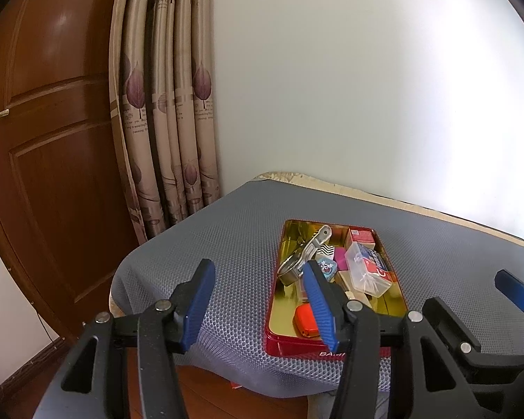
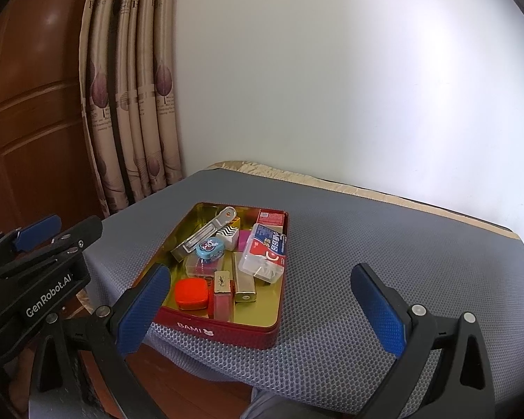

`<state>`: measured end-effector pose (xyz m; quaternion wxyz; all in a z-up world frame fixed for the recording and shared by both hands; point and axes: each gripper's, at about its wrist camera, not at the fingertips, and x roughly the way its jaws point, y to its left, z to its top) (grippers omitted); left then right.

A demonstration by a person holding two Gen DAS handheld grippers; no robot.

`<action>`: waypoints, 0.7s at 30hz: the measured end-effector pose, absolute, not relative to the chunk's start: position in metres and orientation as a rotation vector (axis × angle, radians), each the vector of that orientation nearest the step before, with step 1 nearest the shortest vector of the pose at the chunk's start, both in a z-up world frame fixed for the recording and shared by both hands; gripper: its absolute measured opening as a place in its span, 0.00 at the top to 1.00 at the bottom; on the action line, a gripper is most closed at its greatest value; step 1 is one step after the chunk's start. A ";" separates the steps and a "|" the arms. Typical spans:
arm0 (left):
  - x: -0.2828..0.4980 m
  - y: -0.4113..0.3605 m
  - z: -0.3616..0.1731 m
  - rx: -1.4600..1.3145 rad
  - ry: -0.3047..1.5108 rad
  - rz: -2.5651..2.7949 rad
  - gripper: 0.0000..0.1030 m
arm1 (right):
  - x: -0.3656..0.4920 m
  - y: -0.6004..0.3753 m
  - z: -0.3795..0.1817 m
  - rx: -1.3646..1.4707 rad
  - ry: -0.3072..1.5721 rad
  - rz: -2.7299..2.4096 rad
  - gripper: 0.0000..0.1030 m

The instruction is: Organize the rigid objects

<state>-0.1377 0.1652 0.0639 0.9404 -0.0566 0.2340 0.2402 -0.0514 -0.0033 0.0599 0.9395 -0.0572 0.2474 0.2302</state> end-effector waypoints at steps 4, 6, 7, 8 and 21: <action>-0.137 0.167 0.063 -0.123 0.481 0.492 0.48 | -0.052 -0.003 0.060 -0.117 0.506 0.472 0.01; -0.136 0.168 0.063 -0.126 0.484 0.491 0.48 | -0.052 -0.003 0.060 -0.116 0.506 0.471 0.01; -0.136 0.168 0.063 -0.127 0.486 0.491 0.48 | -0.052 -0.003 0.060 -0.115 0.507 0.472 0.01; -0.136 0.169 0.063 -0.128 0.488 0.491 0.48 | -0.052 -0.003 0.060 -0.114 0.507 0.472 0.01; -0.137 0.169 0.064 -0.124 0.489 0.490 0.48 | -0.052 -0.002 0.059 -0.117 0.508 0.477 0.01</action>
